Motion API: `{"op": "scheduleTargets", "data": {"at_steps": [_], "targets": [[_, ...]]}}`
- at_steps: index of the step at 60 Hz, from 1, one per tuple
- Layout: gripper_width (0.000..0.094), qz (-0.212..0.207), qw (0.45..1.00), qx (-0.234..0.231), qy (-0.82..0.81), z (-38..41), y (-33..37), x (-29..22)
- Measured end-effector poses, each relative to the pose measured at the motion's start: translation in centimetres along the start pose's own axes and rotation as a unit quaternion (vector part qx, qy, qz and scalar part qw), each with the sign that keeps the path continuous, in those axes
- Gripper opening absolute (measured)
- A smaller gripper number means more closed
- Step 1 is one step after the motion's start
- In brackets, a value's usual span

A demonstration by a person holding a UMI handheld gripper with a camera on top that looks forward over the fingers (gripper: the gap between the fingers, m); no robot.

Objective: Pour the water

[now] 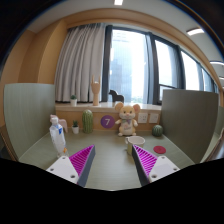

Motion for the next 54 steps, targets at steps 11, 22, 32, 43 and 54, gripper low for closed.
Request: {"op": "scheduleTargets", "data": {"at_steps": [11,22,32,43,54], "targets": [[0.0747,0.002,0.998,-0.061,0.001,8.0,-2.4,5.7],[0.0753,0.006,0.995,-0.102,-0.015,15.8,-4.7,8.2],[0.0754,-0.014,0.993,-0.119,-0.005,20.3,-8.3,7.8],[0.0751,-0.016,0.993,-0.118,-0.004,22.9,-12.9,6.7],[0.0752,-0.038,0.994,-0.107,-0.001,23.5,-16.4,4.6]]}}
Point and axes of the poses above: the point between the fingertips, and its own axes, seen from behind it with the camera up: z to the left, x down, y backward, against the way the camera looks, the point moved 9 cm from there along y, backward, against the way the camera looks, and after that the axes turned 2 degrees about -x, right-handed, at the moved point
